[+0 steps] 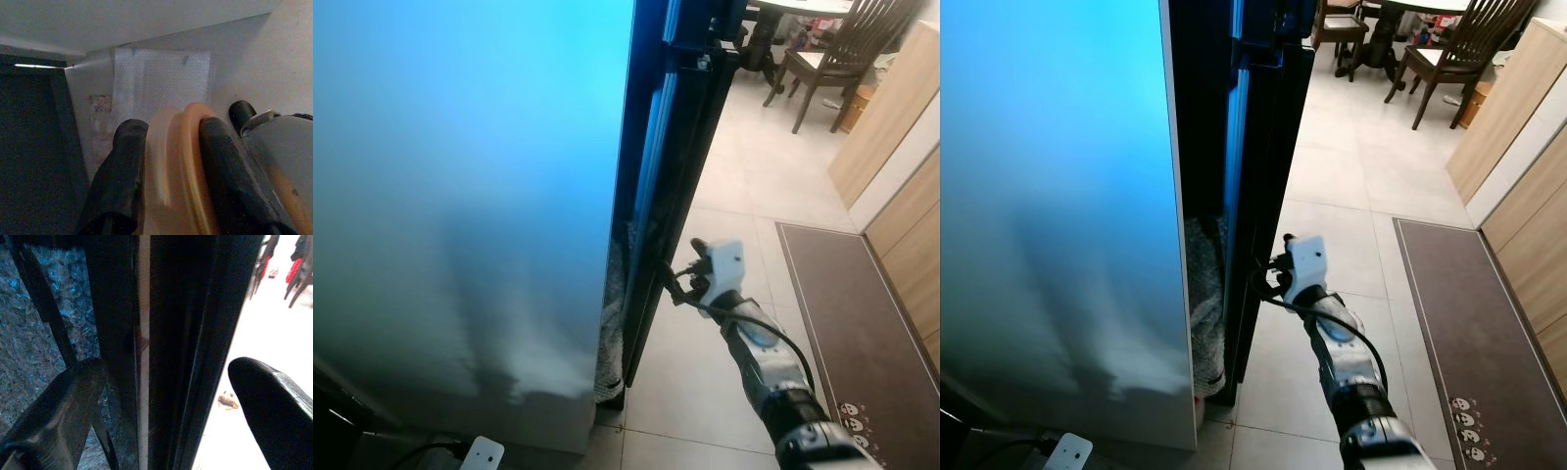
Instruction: Restocking fridge
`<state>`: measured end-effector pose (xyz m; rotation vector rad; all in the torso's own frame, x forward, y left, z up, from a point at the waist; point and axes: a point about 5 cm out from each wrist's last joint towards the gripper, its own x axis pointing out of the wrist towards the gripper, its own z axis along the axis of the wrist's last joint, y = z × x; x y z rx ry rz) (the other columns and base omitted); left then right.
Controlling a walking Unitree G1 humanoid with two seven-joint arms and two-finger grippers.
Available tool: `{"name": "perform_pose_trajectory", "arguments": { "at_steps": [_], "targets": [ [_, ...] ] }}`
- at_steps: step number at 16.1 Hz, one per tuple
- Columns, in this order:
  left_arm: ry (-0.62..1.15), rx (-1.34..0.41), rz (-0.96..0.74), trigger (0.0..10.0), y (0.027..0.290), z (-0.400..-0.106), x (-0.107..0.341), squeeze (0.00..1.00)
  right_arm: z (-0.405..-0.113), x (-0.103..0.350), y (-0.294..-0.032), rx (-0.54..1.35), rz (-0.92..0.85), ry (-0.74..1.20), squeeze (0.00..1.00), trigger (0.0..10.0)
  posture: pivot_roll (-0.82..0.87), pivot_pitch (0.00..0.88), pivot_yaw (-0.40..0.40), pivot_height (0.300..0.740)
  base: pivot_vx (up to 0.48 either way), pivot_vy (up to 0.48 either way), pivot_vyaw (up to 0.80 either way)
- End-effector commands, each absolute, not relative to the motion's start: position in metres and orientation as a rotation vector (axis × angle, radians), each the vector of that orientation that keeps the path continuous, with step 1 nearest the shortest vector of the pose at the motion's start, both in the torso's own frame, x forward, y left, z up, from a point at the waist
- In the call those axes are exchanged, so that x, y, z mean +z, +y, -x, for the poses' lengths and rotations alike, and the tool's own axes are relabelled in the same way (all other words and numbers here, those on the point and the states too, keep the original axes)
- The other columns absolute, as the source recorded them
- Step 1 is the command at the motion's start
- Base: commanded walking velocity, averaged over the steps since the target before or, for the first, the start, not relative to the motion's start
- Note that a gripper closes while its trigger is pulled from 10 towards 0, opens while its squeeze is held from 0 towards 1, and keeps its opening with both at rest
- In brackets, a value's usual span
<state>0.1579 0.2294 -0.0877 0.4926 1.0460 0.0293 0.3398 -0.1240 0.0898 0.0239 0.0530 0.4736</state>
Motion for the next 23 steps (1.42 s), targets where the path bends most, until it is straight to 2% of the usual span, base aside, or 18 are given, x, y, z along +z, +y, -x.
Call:
{"name": "perform_pose_trajectory", "arguments": {
  "at_steps": [1, 8, 10, 17, 23],
  "targets": [
    [1.053, 0.039, -0.476, 10.0, 0.227, -0.156, -0.089, 0.00, -0.343, 0.091, -0.126, 0.480, -0.012, 0.058, 0.00, 10.0, -0.09, 0.000, -0.085, 0.740, 0.000, 0.000, 0.00],
    [1.053, 0.038, -0.474, 10.0, 0.227, -0.156, -0.089, 0.00, -0.347, 0.089, -0.124, 0.498, 0.003, 0.079, 0.00, 10.0, -0.08, 0.000, -0.088, 0.740, 0.000, 0.000, 0.00],
    [1.048, 0.039, -0.466, 10.0, 0.226, -0.156, -0.089, 0.00, -0.355, 0.094, -0.135, 0.395, 0.036, 0.070, 0.00, 10.0, -0.08, 0.000, -0.089, 0.740, 0.000, 0.000, 0.00],
    [1.043, 0.037, -0.459, 10.0, 0.225, -0.156, -0.089, 0.00, -0.362, 0.102, -0.152, 0.253, 0.064, 0.044, 0.00, 10.0, -0.08, 0.000, -0.091, 0.740, 0.000, 0.000, 0.00],
    [1.043, 0.033, -0.462, 10.0, 0.226, -0.156, -0.089, 0.00, -0.355, 0.094, -0.189, 0.018, 0.096, 0.046, 0.00, 10.0, -0.08, 0.000, -0.088, 0.740, 0.000, 0.000, 0.00]
  ]
}}
